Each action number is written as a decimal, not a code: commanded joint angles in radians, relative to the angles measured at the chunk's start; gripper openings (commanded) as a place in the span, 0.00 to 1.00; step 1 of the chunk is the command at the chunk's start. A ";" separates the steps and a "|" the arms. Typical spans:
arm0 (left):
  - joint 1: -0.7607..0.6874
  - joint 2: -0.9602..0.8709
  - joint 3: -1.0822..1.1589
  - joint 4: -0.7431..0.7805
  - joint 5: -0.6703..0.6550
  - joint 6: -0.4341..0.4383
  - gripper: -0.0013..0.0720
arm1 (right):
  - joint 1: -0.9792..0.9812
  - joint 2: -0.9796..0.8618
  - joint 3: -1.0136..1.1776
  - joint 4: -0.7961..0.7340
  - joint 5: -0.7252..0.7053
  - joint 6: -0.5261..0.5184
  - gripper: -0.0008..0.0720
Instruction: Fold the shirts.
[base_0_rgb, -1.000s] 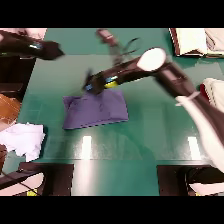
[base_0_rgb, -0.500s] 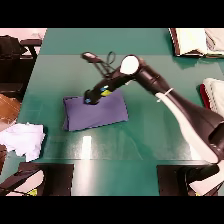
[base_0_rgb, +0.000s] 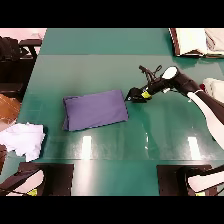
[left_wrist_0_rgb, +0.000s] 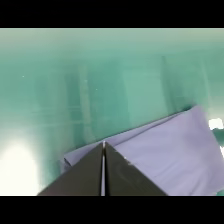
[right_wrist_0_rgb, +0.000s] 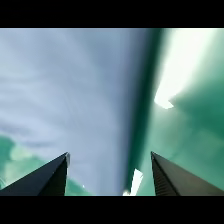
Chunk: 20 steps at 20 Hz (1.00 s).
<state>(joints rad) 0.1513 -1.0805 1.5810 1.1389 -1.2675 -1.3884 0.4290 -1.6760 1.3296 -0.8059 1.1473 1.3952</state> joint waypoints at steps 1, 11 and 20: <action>0.001 -0.002 -0.005 -0.021 0.001 0.001 0.05 | -0.016 -0.061 -0.048 0.138 -0.053 -0.025 0.80; -0.003 -0.002 -0.005 -0.029 -0.007 0.001 0.05 | 0.212 -0.256 0.219 0.175 -0.055 -0.046 0.09; -0.292 -0.002 -0.005 -0.021 0.091 0.000 0.05 | -0.139 0.011 0.323 -0.243 0.041 0.098 0.04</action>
<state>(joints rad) -0.0631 -1.0821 1.5757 1.1168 -1.2140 -1.3876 0.4297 -1.7580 1.6375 -0.8795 1.1336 1.4353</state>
